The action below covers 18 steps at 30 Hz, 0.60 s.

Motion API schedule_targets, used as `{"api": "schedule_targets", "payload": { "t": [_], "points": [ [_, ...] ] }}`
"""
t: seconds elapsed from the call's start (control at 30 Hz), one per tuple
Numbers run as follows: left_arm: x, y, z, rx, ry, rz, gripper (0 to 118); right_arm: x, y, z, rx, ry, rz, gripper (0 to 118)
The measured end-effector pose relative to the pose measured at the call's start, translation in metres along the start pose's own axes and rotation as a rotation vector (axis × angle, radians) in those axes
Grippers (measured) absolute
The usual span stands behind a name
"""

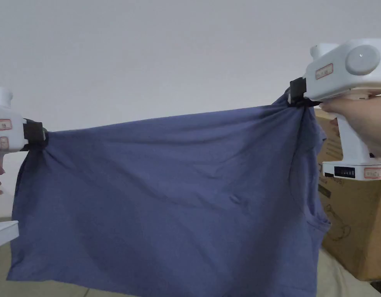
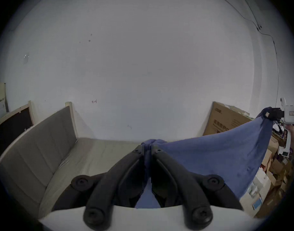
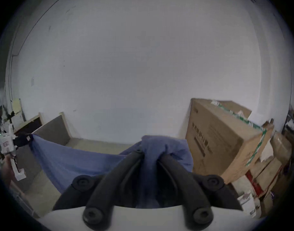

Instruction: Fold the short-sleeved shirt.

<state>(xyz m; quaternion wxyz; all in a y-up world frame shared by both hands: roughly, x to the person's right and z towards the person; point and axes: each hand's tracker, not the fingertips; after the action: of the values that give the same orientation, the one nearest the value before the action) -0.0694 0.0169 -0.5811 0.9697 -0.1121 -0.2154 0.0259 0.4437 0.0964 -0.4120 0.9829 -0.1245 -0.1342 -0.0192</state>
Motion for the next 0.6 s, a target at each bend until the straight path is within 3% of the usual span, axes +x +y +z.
{"api": "schedule_targets", "payload": {
  "t": [0.23,0.4,0.47,0.6],
  "points": [
    [0.010,-0.025,-0.055,0.184,0.072,-0.100,6,-0.006,-0.020,-0.055,0.178,-0.085,0.042,3],
    [0.016,-0.100,-0.102,0.087,0.156,-0.117,6,-0.005,-0.110,-0.101,0.170,-0.102,0.068,3],
    [0.009,-0.149,-0.122,-0.035,0.132,-0.055,6,-0.001,-0.170,-0.125,0.048,-0.086,0.010,3],
    [-0.006,-0.283,-0.134,-0.372,0.120,0.093,6,0.015,-0.333,-0.156,-0.391,-0.078,-0.108,3]
  ]
}}
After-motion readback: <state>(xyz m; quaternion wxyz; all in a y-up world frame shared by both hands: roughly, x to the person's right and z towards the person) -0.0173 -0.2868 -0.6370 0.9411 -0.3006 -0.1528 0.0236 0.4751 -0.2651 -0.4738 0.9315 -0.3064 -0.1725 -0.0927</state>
